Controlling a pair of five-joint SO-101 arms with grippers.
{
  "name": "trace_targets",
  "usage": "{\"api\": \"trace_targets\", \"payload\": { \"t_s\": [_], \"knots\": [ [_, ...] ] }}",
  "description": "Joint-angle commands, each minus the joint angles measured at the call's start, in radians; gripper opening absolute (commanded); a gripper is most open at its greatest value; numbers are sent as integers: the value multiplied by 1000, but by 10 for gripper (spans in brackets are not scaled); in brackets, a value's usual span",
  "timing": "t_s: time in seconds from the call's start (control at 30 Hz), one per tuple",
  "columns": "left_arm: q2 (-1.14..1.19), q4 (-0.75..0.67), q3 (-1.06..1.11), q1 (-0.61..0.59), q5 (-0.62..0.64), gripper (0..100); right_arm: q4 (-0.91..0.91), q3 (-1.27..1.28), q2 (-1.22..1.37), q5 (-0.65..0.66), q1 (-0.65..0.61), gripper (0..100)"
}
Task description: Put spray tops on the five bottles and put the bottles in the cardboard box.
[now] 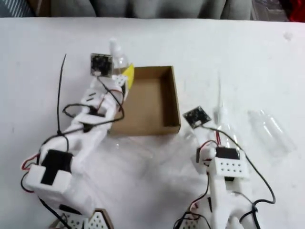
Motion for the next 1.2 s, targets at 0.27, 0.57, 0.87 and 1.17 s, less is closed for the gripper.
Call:
{"api": "trace_targets", "payload": {
  "t_s": [0.27,0.57,0.87,1.17],
  "knots": [
    [51,-32,-107,-19,-14,64,-15,-6,-13,-9,1,41],
    [54,-32,-98,-30,-12,120,-15,-6,-13,-9,1,41],
    [56,-29,-77,-44,-6,269,-16,2,-13,-9,1,41],
    [56,-31,-61,-45,-6,272,-16,3,-13,-9,2,41]
  ]
}}
